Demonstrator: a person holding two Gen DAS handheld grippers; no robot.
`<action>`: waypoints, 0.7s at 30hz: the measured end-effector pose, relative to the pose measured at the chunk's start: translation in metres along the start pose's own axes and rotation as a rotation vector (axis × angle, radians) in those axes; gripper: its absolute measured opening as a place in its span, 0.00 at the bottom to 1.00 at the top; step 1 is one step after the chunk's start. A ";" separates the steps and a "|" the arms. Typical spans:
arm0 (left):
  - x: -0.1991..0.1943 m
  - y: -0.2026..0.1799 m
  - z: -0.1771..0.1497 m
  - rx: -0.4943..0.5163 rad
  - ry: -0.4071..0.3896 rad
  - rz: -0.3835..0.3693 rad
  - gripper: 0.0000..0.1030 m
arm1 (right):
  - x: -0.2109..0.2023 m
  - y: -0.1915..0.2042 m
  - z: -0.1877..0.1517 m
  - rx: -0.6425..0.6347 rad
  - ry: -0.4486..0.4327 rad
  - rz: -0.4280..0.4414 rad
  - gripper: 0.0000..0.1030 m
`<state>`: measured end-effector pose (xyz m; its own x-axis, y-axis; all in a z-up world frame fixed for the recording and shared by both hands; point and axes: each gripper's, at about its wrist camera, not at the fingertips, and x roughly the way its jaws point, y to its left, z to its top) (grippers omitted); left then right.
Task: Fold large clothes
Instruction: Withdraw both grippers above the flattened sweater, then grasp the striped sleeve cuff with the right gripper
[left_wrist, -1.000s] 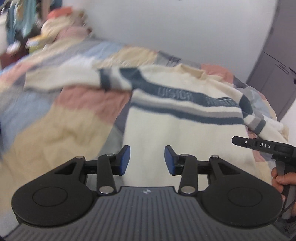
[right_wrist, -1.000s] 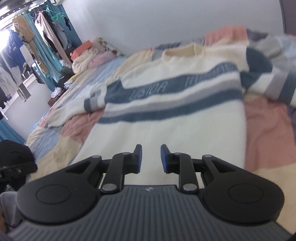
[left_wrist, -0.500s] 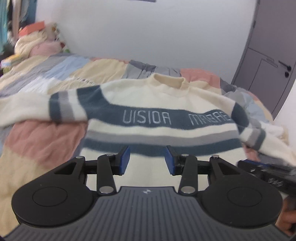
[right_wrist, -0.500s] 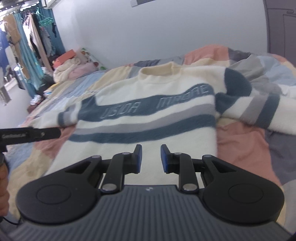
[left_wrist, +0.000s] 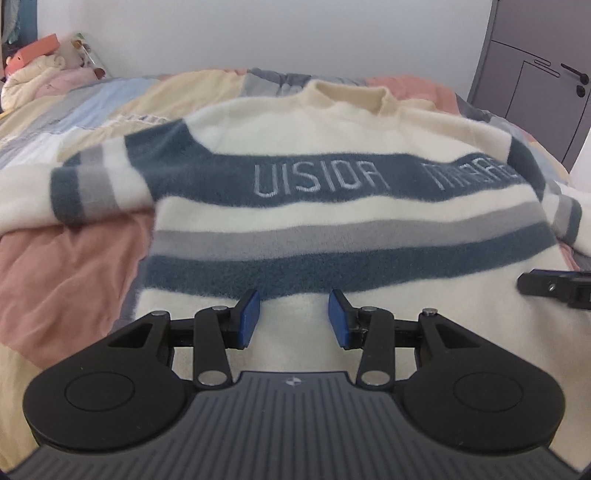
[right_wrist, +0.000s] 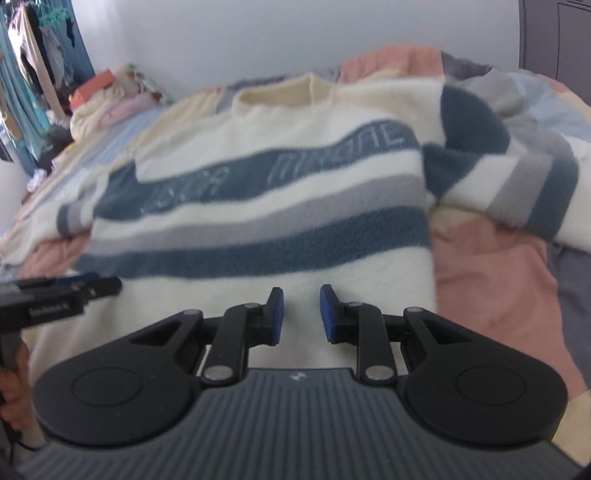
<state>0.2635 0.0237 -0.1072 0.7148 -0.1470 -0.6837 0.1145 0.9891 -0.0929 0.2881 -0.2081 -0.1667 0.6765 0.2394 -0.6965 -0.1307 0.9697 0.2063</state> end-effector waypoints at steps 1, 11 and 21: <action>0.001 0.001 0.000 0.000 0.004 -0.004 0.46 | 0.001 0.001 -0.001 -0.006 0.001 -0.002 0.25; 0.001 -0.002 -0.006 -0.009 0.014 0.000 0.47 | -0.009 -0.014 0.008 0.078 0.013 0.044 0.23; -0.010 0.003 -0.010 -0.086 0.031 -0.060 0.53 | -0.041 -0.088 0.037 0.313 -0.125 -0.088 0.47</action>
<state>0.2496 0.0282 -0.1081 0.6869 -0.2072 -0.6966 0.0960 0.9760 -0.1957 0.2987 -0.3049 -0.1308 0.7611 0.1287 -0.6357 0.1480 0.9198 0.3633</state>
